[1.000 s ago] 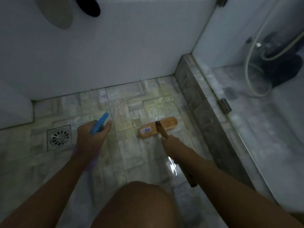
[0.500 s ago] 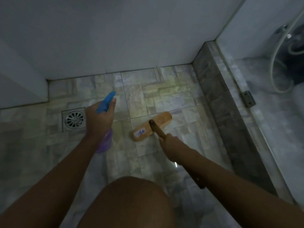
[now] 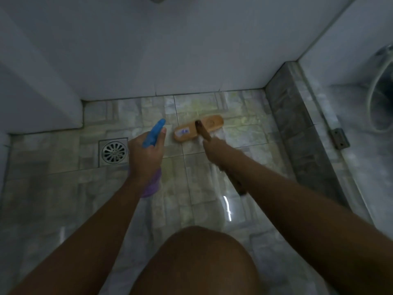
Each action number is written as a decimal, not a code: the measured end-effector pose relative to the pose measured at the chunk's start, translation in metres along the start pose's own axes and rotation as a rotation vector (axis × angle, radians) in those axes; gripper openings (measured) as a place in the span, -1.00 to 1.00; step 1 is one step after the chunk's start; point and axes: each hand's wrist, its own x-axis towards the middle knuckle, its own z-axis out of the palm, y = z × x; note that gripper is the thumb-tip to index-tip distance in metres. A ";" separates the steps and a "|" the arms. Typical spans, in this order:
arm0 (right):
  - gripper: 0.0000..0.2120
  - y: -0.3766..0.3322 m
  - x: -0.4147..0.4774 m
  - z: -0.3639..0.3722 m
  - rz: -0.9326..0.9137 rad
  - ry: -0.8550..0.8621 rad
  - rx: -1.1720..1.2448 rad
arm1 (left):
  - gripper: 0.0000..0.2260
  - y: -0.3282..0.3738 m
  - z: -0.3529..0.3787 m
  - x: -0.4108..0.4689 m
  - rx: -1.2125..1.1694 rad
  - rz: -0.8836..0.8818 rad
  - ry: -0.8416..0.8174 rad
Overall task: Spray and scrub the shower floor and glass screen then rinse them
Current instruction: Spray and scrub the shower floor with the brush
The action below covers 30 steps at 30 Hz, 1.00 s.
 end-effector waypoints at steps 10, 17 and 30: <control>-0.58 0.073 -0.005 -0.028 0.199 0.136 0.123 | -0.56 0.002 -0.008 -0.001 -0.052 -0.012 0.001; -0.78 0.027 0.050 -0.079 0.286 0.162 0.189 | -0.54 0.001 -0.002 0.000 -0.035 0.002 -0.004; -0.65 0.161 -0.067 -0.055 0.422 0.177 0.083 | -0.51 0.000 -0.001 0.006 -0.028 -0.022 -0.029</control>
